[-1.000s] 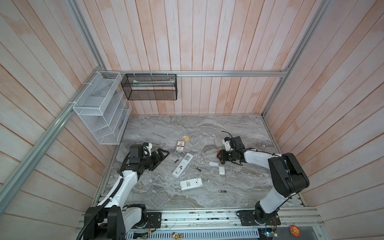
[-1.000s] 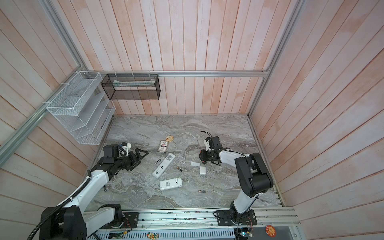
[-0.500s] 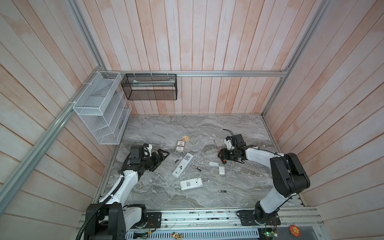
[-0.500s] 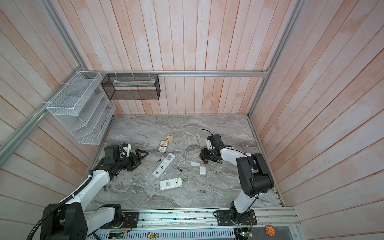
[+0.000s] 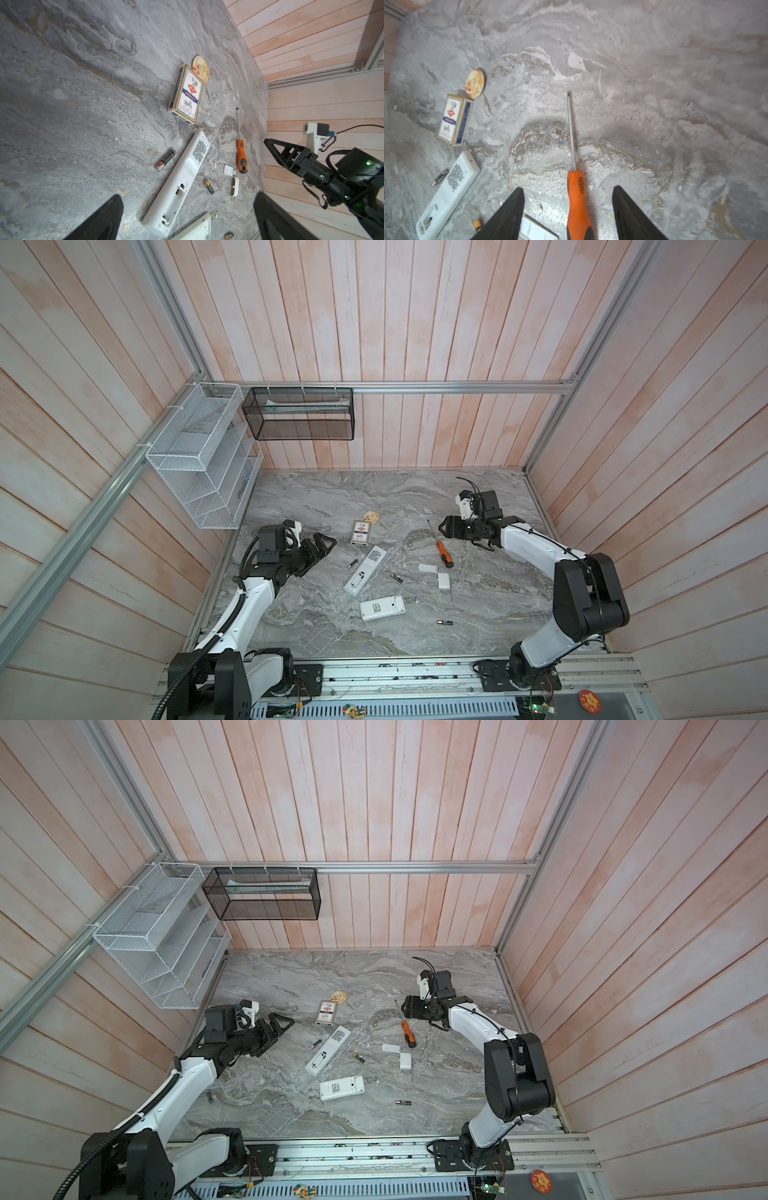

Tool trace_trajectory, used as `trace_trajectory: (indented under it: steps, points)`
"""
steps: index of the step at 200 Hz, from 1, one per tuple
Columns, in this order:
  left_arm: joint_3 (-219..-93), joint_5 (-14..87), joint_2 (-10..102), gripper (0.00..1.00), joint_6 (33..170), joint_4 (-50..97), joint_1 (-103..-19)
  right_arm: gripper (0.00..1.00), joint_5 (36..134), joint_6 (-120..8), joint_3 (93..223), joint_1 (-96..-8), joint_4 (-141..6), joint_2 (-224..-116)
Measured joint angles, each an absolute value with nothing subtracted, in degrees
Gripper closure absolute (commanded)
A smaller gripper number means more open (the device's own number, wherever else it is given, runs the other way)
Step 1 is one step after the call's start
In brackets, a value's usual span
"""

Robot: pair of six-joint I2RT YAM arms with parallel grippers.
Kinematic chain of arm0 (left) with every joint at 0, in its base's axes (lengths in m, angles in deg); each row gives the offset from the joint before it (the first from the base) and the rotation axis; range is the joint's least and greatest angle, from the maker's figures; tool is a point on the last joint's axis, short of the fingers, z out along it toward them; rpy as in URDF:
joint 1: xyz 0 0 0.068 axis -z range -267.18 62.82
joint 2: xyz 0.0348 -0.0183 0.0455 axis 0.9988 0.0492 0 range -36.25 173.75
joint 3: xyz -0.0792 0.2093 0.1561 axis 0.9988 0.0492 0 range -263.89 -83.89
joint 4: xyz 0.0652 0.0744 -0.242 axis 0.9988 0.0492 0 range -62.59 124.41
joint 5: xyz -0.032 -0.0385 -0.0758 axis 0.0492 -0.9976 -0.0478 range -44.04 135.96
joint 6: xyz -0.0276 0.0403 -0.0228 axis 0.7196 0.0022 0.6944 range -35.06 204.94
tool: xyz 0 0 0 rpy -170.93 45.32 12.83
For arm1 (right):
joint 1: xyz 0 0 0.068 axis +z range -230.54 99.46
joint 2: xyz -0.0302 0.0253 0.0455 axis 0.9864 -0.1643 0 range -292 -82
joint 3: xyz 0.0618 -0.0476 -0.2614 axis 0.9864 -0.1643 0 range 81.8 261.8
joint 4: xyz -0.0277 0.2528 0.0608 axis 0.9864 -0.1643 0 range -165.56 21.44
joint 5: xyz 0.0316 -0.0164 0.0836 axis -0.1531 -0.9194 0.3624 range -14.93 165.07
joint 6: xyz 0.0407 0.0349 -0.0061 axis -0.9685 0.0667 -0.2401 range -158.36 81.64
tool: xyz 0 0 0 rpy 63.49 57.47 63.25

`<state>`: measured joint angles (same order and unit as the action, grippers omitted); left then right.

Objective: Unload the batteries from the remote control

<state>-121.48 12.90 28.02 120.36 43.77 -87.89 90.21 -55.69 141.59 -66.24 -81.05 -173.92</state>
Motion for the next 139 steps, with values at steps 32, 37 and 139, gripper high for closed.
trace_trajectory:
  steps: [32,37,139]
  points:
    - [-122.81,16.86,26.23,0.0,119.14,44.47,-87.89,0.3,89.51,-53.68,139.87,-68.18,-74.47,-168.43]
    - [-122.87,17.91,25.96,0.0,119.09,44.53,-87.89,0.29,89.38,-53.22,138.84,-68.38,-72.68,-167.12]
    - [-109.04,43.33,13.22,0.0,112.14,27.16,-87.87,0.18,81.6,-41.96,108.72,-74.11,-39.48,-149.37]
